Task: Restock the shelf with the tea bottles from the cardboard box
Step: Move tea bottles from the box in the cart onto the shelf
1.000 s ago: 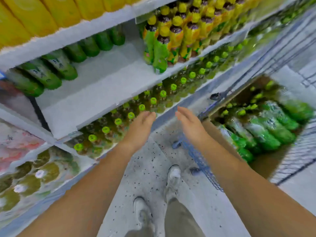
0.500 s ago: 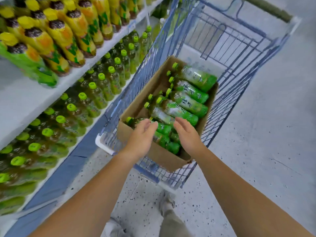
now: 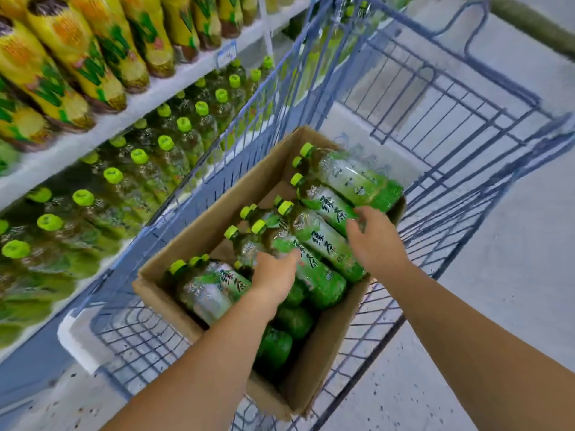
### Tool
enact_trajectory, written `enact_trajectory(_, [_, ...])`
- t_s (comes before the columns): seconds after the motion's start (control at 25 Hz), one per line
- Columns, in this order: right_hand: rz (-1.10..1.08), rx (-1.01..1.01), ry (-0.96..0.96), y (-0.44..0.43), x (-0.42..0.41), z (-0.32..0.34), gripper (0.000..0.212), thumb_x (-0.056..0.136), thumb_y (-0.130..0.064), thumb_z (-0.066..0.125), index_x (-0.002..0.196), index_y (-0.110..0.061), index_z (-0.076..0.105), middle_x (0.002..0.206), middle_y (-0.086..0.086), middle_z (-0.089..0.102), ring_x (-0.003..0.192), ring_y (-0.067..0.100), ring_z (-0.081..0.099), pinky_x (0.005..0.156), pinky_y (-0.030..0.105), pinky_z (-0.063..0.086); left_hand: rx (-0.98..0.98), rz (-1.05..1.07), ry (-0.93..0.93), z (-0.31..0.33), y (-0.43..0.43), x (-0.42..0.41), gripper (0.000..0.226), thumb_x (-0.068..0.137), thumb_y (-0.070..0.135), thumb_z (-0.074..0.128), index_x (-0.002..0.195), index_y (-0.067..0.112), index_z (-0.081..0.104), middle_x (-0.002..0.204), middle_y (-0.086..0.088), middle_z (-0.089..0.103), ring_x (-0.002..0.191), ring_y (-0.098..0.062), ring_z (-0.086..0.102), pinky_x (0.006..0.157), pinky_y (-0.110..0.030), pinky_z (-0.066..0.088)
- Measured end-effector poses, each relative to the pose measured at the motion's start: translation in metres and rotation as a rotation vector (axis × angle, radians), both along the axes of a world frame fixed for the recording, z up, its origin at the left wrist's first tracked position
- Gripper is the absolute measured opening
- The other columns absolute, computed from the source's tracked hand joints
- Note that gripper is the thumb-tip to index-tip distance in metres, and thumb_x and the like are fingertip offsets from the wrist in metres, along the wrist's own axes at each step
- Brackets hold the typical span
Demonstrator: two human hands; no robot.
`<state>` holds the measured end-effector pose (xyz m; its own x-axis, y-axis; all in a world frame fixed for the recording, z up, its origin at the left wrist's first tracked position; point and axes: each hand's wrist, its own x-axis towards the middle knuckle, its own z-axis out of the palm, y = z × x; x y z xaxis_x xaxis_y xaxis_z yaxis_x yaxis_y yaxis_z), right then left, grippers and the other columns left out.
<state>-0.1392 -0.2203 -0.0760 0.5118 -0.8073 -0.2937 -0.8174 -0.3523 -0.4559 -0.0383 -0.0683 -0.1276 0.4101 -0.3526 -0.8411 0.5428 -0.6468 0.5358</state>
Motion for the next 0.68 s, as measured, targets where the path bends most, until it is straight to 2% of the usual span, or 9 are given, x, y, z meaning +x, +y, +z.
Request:
enact_trajectory(0.08, [0.071, -0.144, 0.007, -0.027, 0.012, 0.003, 0.043, 0.098, -0.035, 0.048, 0.134, -0.010, 0.055, 0.126, 0.009, 0.057, 0.100, 0.025, 0.061, 0.087, 0.032, 0.044, 0.060, 0.036, 0.000, -0.013, -0.015, -0.004, 0.103, 0.079, 0.060, 0.071, 0.151, 0.004, 0.024, 0.137, -0.013, 0.055, 0.110, -0.028, 0.060, 0.088, -0.033, 0.042])
enact_trajectory(0.16, [0.133, -0.253, 0.032, -0.044, 0.020, 0.006, 0.042, 0.097, -0.031, 0.051, 0.134, -0.010, 0.056, 0.128, 0.009, 0.055, 0.117, 0.027, 0.054, 0.098, 0.038, 0.043, 0.106, 0.087, -0.010, -0.025, -0.026, -0.011, 0.099, 0.071, 0.057, 0.080, 0.144, 0.004, 0.040, 0.130, -0.018, 0.062, 0.111, -0.034, 0.064, 0.081, -0.035, 0.049])
enact_trajectory(0.24, [0.196, -0.350, 0.101, -0.056, 0.030, 0.007, 0.045, 0.095, -0.031, 0.053, 0.136, -0.011, 0.052, 0.131, 0.011, 0.052, 0.123, 0.030, 0.047, 0.103, 0.043, 0.042, 0.132, 0.218, 0.004, -0.024, -0.038, -0.016, 0.084, 0.071, 0.045, 0.087, 0.135, 0.003, 0.051, 0.126, -0.018, 0.063, 0.108, -0.034, 0.064, 0.085, -0.037, 0.051])
enact_trajectory(0.28, [0.211, -0.360, 0.145, -0.060, 0.035, 0.006, 0.048, 0.094, -0.032, 0.055, 0.137, -0.011, 0.050, 0.132, 0.012, 0.051, 0.124, 0.031, 0.046, 0.104, 0.044, 0.042, 0.159, 0.293, 0.006, -0.024, -0.044, -0.018, 0.083, 0.071, 0.037, 0.089, 0.135, 0.002, 0.049, 0.131, -0.018, 0.060, 0.111, -0.035, 0.061, 0.090, -0.041, 0.051])
enact_trajectory(0.36, [0.205, -0.302, 0.221, -0.070, 0.043, 0.001, 0.057, 0.091, -0.040, 0.060, 0.137, -0.011, 0.046, 0.132, 0.013, 0.050, 0.123, 0.033, 0.047, 0.102, 0.046, 0.043, 0.200, 0.381, 0.022, -0.022, -0.054, -0.023, 0.089, 0.069, 0.028, 0.091, 0.137, 0.003, 0.039, 0.138, -0.019, 0.052, 0.116, -0.038, 0.057, 0.094, -0.046, 0.050])
enact_trajectory(0.44, [0.177, -0.261, 0.317, -0.077, 0.051, -0.003, 0.064, 0.085, -0.053, 0.065, 0.132, -0.013, 0.048, 0.127, 0.012, 0.054, 0.118, 0.033, 0.051, 0.098, 0.047, 0.046, 0.187, 0.445, 0.019, -0.025, -0.056, -0.025, 0.084, 0.067, 0.026, 0.092, 0.131, 0.004, 0.043, 0.131, -0.018, 0.056, 0.102, -0.034, 0.060, 0.083, -0.042, 0.052])
enact_trajectory(0.52, [0.204, -0.306, 0.442, -0.081, 0.057, -0.006, 0.067, 0.080, -0.064, 0.063, 0.123, -0.013, 0.054, 0.120, 0.013, 0.057, 0.115, 0.034, 0.050, 0.096, 0.046, 0.046, 0.144, 0.426, 0.033, -0.029, -0.048, -0.025, 0.066, 0.068, 0.031, 0.090, 0.112, 0.001, 0.051, 0.103, -0.018, 0.063, 0.079, -0.027, 0.057, 0.066, -0.031, 0.048])
enact_trajectory(0.56, [0.207, -0.296, 0.489, -0.081, 0.060, -0.007, 0.069, 0.078, -0.066, 0.063, 0.121, -0.012, 0.056, 0.119, 0.015, 0.057, 0.115, 0.036, 0.049, 0.096, 0.046, 0.045, 0.120, 0.403, 0.033, -0.029, -0.041, -0.025, 0.058, 0.070, 0.033, 0.089, 0.101, 0.004, 0.050, 0.089, -0.014, 0.059, 0.073, -0.025, 0.055, 0.060, -0.030, 0.044])
enact_trajectory(0.68, [0.117, -0.128, 0.425, -0.075, 0.062, -0.003, 0.073, 0.073, -0.061, 0.070, 0.120, -0.009, 0.053, 0.117, 0.017, 0.056, 0.109, 0.036, 0.054, 0.091, 0.044, 0.049, 0.038, 0.363, 0.046, -0.023, -0.021, -0.020, 0.047, 0.074, 0.029, 0.088, 0.086, 0.012, 0.046, 0.086, -0.008, 0.055, 0.085, -0.025, 0.059, 0.072, -0.039, 0.048])
